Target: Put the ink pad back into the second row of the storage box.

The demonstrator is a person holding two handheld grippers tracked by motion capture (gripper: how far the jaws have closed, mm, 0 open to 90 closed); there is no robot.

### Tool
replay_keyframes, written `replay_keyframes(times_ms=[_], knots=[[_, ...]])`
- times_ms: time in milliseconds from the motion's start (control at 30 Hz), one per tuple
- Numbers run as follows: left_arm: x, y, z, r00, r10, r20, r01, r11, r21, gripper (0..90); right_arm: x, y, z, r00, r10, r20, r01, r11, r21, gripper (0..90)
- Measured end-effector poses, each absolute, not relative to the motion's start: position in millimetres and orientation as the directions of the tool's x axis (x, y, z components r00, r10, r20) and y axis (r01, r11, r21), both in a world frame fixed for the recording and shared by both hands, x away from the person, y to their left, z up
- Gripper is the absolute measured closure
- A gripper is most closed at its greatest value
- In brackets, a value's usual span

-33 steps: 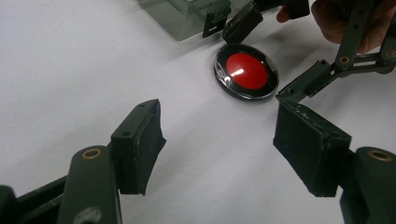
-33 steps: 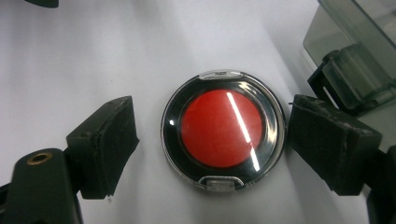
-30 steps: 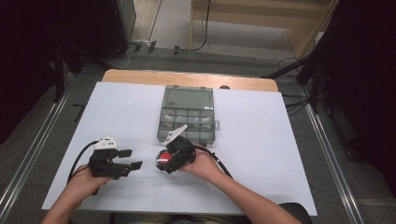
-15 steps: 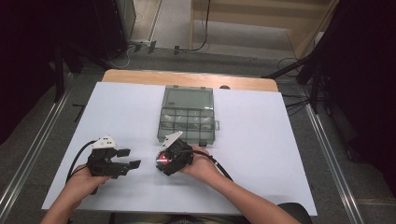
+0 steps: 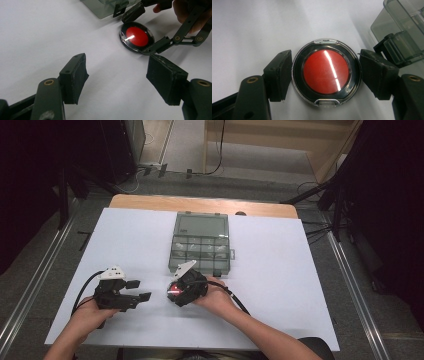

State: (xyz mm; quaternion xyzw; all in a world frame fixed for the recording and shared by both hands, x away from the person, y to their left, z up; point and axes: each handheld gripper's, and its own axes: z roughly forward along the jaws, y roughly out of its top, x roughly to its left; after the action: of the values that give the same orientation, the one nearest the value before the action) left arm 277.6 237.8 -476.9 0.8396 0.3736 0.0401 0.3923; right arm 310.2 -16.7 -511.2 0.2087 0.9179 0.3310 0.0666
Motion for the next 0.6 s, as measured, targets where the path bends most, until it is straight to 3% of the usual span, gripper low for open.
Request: replay_keyframes(times_ms=[333, 600], knots=[[277.6, 237.5, -477.4, 0.718, 0.659, -0.224, 0.596, -0.417, 0.686, 31.7, 311.9, -18.0, -510.9, -0.908, 0.418, 0.029, 0.339, 0.691, 0.639, 30.9], [277.7, 237.1, -478.1, 0.720, 0.656, -0.225, 0.596, -0.420, 0.684, 31.7, 316.9, -22.6, -509.7, -0.901, 0.421, 0.103, 0.383, 0.662, 0.644, 31.0]])
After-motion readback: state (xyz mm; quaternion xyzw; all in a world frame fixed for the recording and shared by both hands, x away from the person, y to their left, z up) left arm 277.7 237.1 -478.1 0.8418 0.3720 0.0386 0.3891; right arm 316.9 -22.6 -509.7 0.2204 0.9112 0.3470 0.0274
